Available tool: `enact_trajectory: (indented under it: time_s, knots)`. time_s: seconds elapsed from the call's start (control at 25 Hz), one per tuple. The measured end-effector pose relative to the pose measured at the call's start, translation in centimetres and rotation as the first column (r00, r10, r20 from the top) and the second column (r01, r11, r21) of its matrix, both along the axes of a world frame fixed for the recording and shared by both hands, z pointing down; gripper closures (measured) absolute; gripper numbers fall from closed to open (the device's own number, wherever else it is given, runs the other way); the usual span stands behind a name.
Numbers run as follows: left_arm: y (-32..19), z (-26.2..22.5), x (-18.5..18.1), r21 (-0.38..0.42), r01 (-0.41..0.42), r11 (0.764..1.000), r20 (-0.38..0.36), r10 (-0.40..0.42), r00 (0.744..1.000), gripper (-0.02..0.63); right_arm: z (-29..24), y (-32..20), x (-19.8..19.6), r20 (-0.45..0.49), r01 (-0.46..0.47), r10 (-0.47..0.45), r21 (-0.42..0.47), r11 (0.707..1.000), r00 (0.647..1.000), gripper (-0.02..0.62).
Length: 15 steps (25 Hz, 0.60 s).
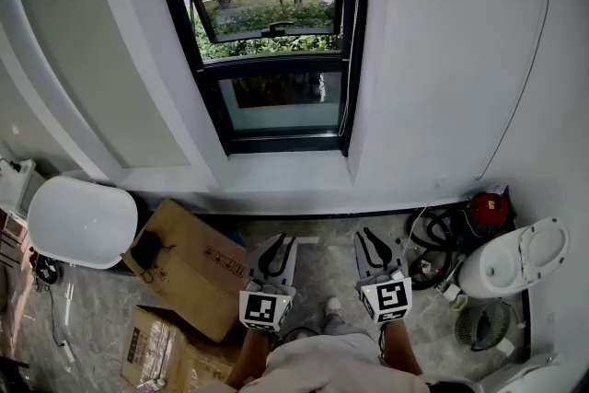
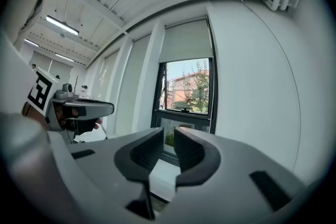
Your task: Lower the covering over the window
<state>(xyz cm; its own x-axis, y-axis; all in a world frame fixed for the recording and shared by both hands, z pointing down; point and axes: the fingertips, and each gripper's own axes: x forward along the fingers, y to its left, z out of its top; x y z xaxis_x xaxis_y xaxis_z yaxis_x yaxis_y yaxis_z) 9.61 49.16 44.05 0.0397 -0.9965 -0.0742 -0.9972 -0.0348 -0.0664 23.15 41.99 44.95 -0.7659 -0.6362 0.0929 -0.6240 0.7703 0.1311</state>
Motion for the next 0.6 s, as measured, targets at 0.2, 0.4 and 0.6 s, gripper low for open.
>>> enact_trajectory:
  time_s: [0.2,0.4,0.6]
  knots:
    - [-4.4,-0.2,0.9,0.024,-0.001,1.000,0.010,0.001,1.000,0.528,0.3,-4.5,0.0,0.035,0.022,-0.021,-0.015,1.000,0.999,0.529]
    - [-8.2,-0.7,1.2,0.019,0.037,0.999,0.023,-0.038,0.999,0.528,0.2,-8.5,-0.5,0.046,0.061,-0.060,-0.014,0.998,0.997,0.529]
    - [-11.3,-0.4,1.5,-0.012,0.058,0.998,0.031,-0.057,0.998,0.531,0.0,-12.1,-0.4,0.048,0.083,-0.083,-0.011,0.996,0.995,0.529]
